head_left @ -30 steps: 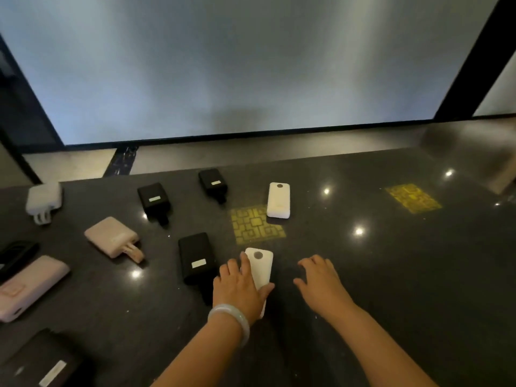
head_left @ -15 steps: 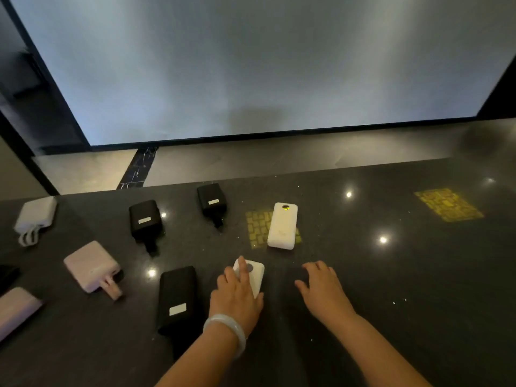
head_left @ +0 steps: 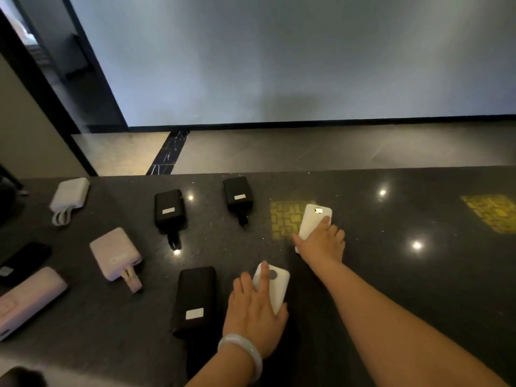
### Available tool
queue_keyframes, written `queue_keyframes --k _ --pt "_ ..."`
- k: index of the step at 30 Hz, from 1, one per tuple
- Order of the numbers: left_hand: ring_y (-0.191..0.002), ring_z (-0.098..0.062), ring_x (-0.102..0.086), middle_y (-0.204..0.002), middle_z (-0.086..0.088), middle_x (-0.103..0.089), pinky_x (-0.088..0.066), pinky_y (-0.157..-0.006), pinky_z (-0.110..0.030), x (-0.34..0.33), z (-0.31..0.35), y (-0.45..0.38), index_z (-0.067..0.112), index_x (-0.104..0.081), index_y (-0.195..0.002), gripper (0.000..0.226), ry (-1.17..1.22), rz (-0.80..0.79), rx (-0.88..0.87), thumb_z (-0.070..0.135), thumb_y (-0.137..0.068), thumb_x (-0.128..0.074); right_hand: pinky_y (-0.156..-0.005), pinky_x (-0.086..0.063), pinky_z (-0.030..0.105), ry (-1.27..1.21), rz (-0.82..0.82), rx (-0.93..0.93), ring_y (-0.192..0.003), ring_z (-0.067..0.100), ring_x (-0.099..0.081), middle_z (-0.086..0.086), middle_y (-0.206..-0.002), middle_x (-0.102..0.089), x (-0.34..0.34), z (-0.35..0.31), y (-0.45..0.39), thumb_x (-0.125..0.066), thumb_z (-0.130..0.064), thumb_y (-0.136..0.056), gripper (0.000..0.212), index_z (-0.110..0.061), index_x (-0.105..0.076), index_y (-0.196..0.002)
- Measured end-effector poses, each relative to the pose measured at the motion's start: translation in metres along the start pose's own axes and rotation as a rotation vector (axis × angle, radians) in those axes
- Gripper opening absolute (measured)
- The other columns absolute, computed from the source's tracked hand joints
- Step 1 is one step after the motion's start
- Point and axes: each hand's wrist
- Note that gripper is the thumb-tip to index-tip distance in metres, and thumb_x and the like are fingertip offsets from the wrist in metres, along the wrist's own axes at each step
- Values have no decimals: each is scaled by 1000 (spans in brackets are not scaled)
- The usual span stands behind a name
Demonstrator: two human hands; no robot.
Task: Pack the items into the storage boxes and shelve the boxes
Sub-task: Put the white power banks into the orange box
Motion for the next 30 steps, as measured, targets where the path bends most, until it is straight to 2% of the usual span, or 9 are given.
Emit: queue_keyframes --k 4,8,12,14,17,19,22,25,30 --pt "-120 -26 -35 -137 -8 -26 -38 -102 -40 -1 0 2 38 17 -144 89 9 0 0 67 -80 -37 -107 -34 44 47 -34 36 -129 34 -33 16 -144 -33 5 3 7 -65 -48 -81 97 -11 -8 -151" --pt "-116 -22 -34 -133 -5 -26 -36 -98 -37 0 -1 2 37 15 -145 88 25 22 -2 67 -80 -36 -107 -33 42 152 -80 143 -130 32 -33 13 -146 -32 20 27 44 -62 -45 -84 90 -15 -9 -151" --pt "-117 -23 -34 -132 -6 -26 -37 -98 -38 0 -1 5 37 12 -146 86 42 37 -20 67 -80 -36 -103 -37 40 169 -176 137 -129 27 -36 5 -145 -33 28 76 104 -67 -42 -79 95 -24 -6 -150" --pt "-119 -24 -33 -134 -6 -25 -37 -99 -38 2 -1 5 36 11 -146 86 55 40 -30 66 -81 -37 -103 -37 40 179 -212 103 -129 26 -35 3 -145 -32 28 95 125 -69 -44 -76 98 -29 -3 -148" --pt "-118 -24 -34 -134 -6 -26 -38 -97 -37 5 -1 4 33 7 -147 86 48 23 -42 64 -82 -40 -106 -33 43 162 -203 57 -133 28 -30 5 -148 -26 25 98 136 -62 -63 -76 102 -27 0 -149" --pt "-116 -24 -34 -132 -6 -28 -38 -96 -37 8 1 4 32 7 -147 87 35 4 -38 64 -82 -41 -107 -32 41 149 -124 36 -133 28 -30 9 -148 -25 21 91 136 -57 -68 -76 102 -20 -5 -151" --pt "-119 -25 -34 -134 -9 -29 -37 -98 -37 13 4 4 29 8 -149 90 10 -37 -13 64 -83 -43 -103 -36 35 144 -4 43 -125 24 -37 8 -140 -34 18 85 134 -61 -63 -77 92 -12 -26 -145" --pt "-126 -28 -32 -139 -12 -26 -35 -103 -39 17 5 6 28 10 -149 94 24 -79 2 62 -84 -48 -99 -38 33 100 -49 34 -121 22 -39 5 -134 -37 23 90 140 -67 -58 -73 82 -15 -37 -136" --pt "-133 -29 -28 -146 -12 -22 -30 -111 -40 25 6 12 17 5 -152 107 75 -135 26 59 -79 -62 -100 -37 35 12 -149 -73 -123 21 -37 1 -133 -37 32 118 172 -70 -59 -68 83 -23 -37 -135"
Point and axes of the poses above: each hand's wrist, its own y-axis away from the middle knuckle, its own x-axis out of the back of the hand, z = x × y
